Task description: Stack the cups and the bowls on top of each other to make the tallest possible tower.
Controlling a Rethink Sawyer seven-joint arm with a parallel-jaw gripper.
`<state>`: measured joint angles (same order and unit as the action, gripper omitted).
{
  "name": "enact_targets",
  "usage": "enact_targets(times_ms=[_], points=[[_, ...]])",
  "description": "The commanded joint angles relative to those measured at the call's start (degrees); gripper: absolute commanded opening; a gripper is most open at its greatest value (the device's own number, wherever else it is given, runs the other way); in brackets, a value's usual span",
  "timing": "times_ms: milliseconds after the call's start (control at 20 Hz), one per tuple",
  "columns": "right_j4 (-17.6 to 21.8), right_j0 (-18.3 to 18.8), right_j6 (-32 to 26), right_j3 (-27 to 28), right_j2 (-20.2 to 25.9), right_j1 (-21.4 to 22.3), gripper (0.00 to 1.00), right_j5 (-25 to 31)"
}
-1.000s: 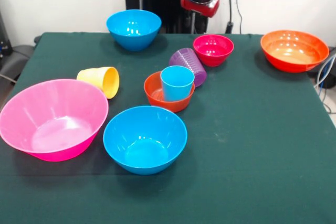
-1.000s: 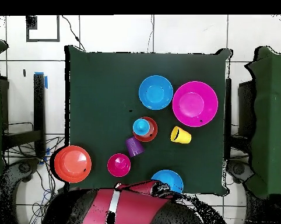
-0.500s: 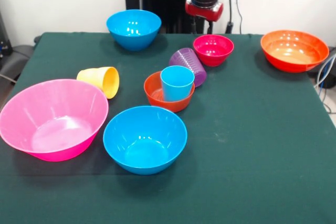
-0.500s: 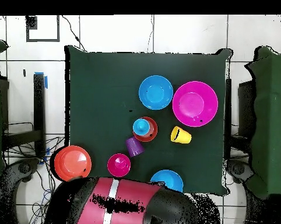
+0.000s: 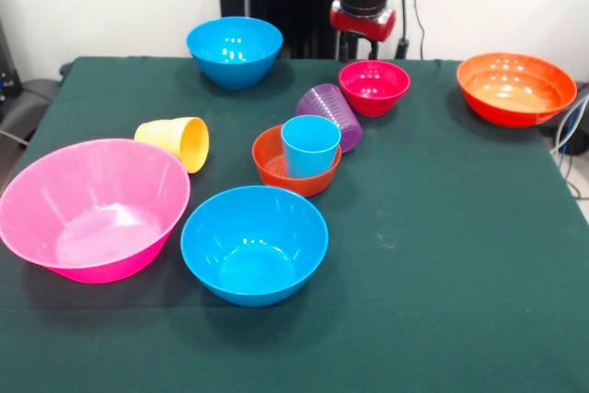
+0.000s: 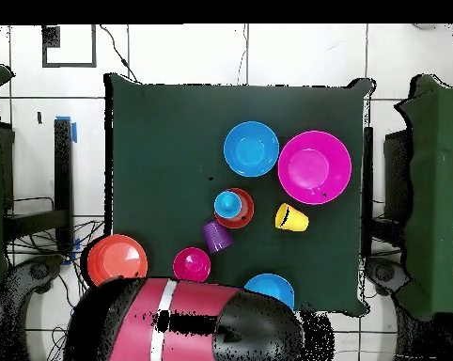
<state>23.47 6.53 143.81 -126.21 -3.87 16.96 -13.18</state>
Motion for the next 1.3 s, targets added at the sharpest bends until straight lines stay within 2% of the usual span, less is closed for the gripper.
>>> enact_targets(times_ms=[50,150,350,450,600,800,1100,1300], points=[[-8.1,-4.1,7.9,15.5,1.4,-13.8,1.0,-8.4],[-8.2,-4.1,7.7,16.1,1.2,-14.6,1.0,-8.5],[-8.1,-3.6,7.7,13.0,1.8,-11.3,1.0,-6.2],[-7.9,-2.8,8.0,10.7,2.6,-8.6,1.0,-5.0],[-6.7,-0.2,7.6,5.9,5.1,-1.0,1.0,-0.3],[-6.0,3.1,6.5,1.6,8.5,6.1,1.0,4.9],[-6.6,5.0,6.4,2.0,10.6,7.5,1.0,4.8],[-8.9,3.8,7.0,-2.0,10.1,13.6,1.0,8.2]])
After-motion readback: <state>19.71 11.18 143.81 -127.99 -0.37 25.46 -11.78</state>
